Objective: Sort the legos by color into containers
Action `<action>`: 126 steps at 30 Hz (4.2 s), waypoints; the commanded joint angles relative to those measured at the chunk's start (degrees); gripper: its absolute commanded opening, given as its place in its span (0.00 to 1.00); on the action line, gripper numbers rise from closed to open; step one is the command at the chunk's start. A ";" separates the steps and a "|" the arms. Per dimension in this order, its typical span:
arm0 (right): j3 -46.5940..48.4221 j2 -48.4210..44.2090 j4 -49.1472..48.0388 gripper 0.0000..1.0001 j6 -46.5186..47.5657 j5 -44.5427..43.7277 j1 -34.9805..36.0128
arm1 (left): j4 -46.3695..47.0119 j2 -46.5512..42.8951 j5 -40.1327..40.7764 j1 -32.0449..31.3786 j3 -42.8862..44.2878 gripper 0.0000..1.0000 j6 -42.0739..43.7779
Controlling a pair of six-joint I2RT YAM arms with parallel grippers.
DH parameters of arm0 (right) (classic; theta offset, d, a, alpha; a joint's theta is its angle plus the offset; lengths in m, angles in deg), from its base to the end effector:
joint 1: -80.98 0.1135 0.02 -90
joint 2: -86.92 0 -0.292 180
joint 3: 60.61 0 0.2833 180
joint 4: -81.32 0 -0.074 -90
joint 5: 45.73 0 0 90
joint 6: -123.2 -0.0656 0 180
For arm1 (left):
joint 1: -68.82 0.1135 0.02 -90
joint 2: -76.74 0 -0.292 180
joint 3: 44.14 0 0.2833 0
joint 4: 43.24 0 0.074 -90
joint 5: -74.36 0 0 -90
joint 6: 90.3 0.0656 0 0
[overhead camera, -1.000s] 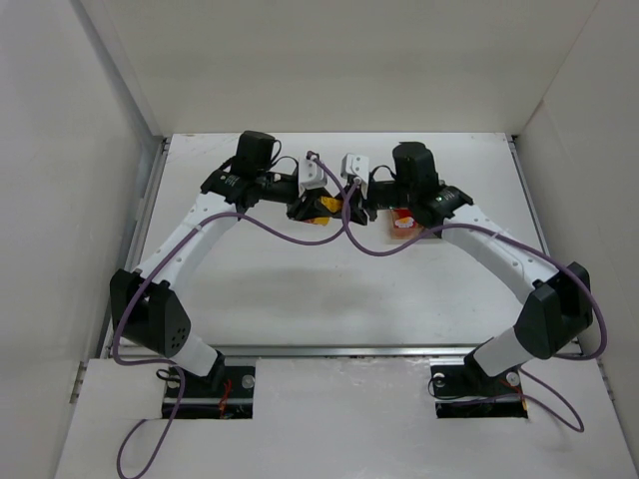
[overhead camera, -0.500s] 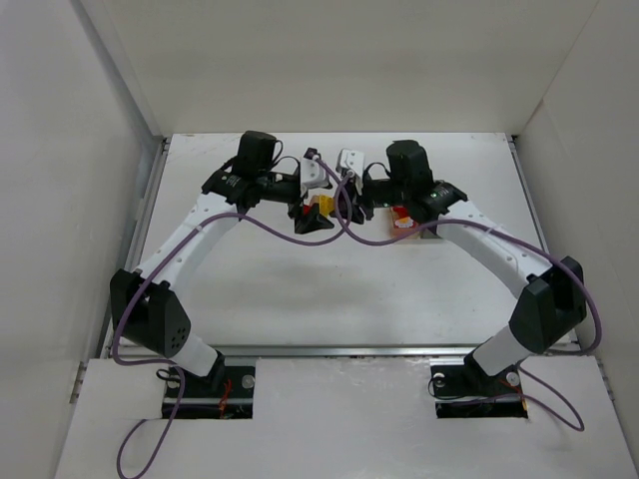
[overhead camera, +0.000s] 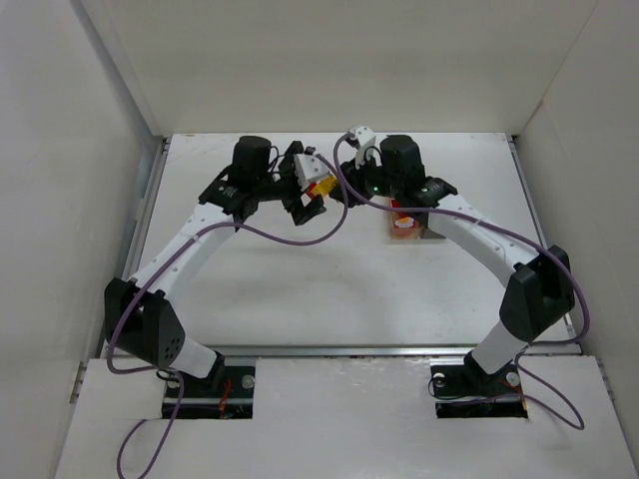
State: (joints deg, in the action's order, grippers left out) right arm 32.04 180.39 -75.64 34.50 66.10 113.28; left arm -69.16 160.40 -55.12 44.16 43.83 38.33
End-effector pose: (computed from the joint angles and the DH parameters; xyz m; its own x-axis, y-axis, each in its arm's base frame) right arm 0.3625 0.2580 0.3463 -0.3240 -0.2298 -0.9177 -0.7910 0.5979 0.1296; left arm 0.3335 -0.1990 0.3791 0.2750 0.4040 -0.8725 0.8802 0.2594 0.3975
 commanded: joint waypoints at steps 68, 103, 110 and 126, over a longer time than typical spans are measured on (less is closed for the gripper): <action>-2.82 -10.33 -8.52 0.00 -22.48 -13.65 -12.16 | 7.98 -0.34 8.63 -1.17 -5.96 0.00 -4.09; -8.35 -0.83 7.47 0.72 -10.18 -31.93 -24.30 | 9.56 -0.34 8.63 -1.17 -5.96 0.00 -6.20; -10.29 -10.93 0.01 0.72 8.69 -1.21 -19.12 | 6.58 0.18 -0.12 -1.17 -2.98 0.00 -3.48; -5.81 -8.13 -1.14 0.72 27.70 24.23 -4.08 | -7.31 1.95 -21.15 -1.17 4.06 0.00 8.48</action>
State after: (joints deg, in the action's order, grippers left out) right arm 22.56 171.78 -74.07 59.38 86.47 107.53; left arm -74.36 162.65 -70.38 42.93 45.25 44.45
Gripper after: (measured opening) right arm 0.723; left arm 0.334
